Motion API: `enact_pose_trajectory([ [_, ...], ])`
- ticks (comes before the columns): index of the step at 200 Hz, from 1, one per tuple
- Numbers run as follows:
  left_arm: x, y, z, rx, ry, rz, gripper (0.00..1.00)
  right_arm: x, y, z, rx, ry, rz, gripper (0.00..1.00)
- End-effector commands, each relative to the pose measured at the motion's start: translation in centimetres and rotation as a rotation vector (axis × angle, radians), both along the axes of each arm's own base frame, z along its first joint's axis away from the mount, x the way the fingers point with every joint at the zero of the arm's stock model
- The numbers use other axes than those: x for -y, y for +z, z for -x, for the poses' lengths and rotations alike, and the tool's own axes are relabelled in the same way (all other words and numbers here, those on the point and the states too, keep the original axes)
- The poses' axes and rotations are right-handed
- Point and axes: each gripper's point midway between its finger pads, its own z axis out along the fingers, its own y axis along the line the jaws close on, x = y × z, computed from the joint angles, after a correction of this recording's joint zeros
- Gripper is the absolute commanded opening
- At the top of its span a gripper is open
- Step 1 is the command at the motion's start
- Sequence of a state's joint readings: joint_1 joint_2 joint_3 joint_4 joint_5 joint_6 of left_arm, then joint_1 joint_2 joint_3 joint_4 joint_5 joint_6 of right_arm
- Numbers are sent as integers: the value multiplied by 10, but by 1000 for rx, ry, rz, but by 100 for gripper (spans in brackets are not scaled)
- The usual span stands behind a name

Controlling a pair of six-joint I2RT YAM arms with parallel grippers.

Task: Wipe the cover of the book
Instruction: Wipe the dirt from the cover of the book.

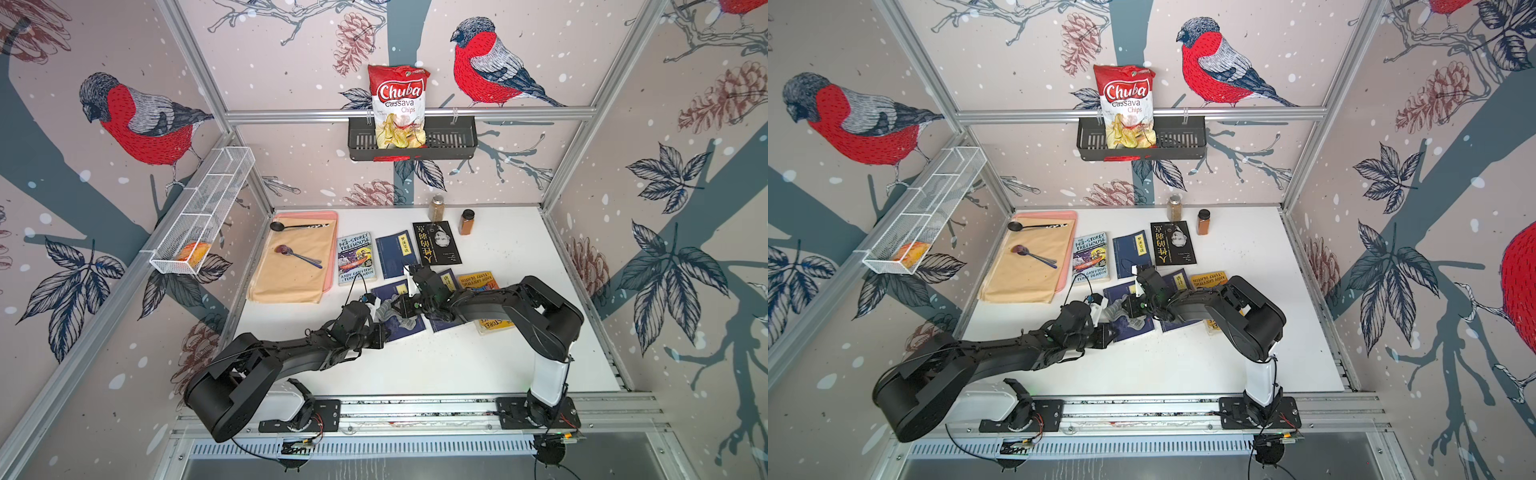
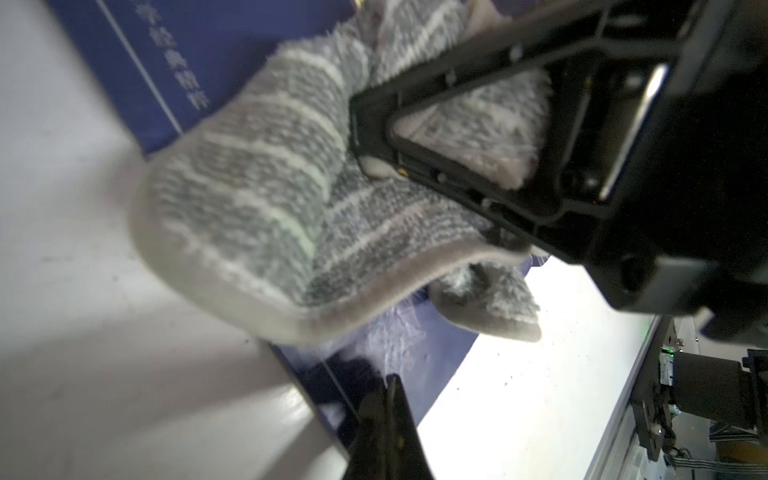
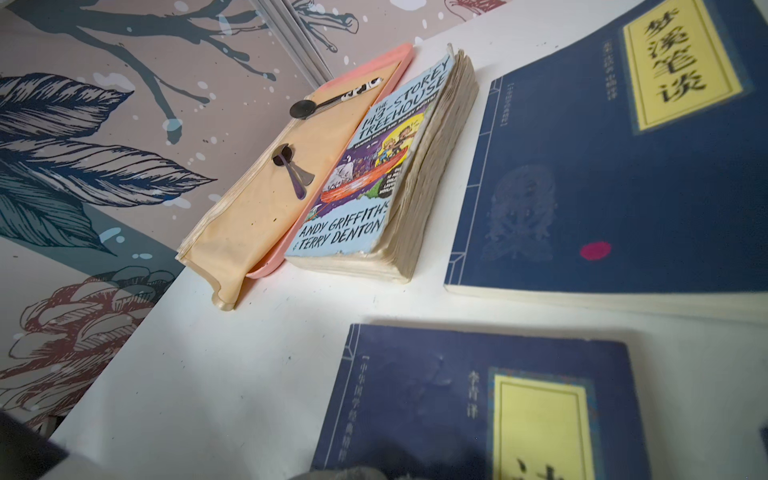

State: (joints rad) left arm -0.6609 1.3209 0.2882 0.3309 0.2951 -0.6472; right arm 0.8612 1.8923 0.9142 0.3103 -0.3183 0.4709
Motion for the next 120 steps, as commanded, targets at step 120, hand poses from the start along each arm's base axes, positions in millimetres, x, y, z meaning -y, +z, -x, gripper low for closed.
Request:
enact_pose_trajectory([
  [120,-35,-47,29,-150,21,-144,0,-40,-60,-45,-133,-24,23,5],
])
